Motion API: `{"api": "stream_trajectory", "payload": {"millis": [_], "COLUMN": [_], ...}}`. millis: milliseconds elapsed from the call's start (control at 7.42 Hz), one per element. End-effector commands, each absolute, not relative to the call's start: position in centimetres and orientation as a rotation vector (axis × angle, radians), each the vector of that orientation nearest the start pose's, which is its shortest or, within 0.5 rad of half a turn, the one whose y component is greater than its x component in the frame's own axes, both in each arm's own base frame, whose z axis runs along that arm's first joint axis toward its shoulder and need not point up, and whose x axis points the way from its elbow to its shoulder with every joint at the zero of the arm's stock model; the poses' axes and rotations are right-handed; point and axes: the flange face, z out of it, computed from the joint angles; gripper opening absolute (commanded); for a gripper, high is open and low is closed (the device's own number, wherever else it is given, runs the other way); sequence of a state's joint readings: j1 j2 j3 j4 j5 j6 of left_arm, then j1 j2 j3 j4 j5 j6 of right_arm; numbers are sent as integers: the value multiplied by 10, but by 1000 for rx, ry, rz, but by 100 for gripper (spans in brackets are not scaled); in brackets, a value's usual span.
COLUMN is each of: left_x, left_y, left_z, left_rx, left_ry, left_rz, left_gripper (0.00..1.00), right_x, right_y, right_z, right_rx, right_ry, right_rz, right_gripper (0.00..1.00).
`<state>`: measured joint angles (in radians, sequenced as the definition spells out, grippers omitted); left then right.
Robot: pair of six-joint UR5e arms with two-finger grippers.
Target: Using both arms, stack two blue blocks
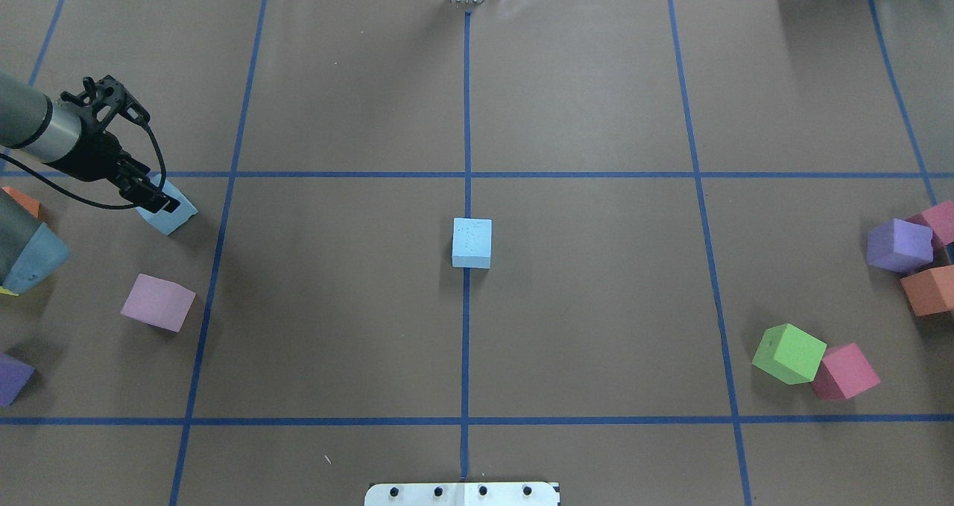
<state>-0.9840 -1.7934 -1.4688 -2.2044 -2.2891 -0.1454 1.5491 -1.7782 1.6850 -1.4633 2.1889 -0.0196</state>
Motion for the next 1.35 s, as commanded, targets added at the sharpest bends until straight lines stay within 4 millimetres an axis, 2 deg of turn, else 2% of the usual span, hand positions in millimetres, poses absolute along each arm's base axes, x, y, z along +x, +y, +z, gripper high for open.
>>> {"api": "stream_trajectory", "payload": {"millis": [0,135,270,404,539,674,943,1213], "left_x": [283,291,294,296,296,296,297,320], "left_y": [-543,-539,-539,-538,-538,-538,-547,-575], "left_z": [530,534,540,542,541,534,495,405], "left_rx": [413,399,398,389,391,407,437,365], "left_ry": [901,898,875,872,872,880,912,1014], "left_rz": [670,679,674,672,673,680,642,339], "left_gripper": [97,97,83,40,18,12,2,1], "right_x": [67,66,66,66,67,66,66,66], "right_y": [-406,-406,-406,-407,-407,-408,-409,-409], "right_z": [694,694,696,696,695,695,695,695], "right_rx": [14,13,10,10,12,13,13,14], "right_ry": [-618,-618,-618,-618,-618,-620,-618,-618], "right_rz": [-43,-45,-42,-42,-41,-43,-43,-44], "right_gripper": [100,100,100,100,100,100,100,100]}}
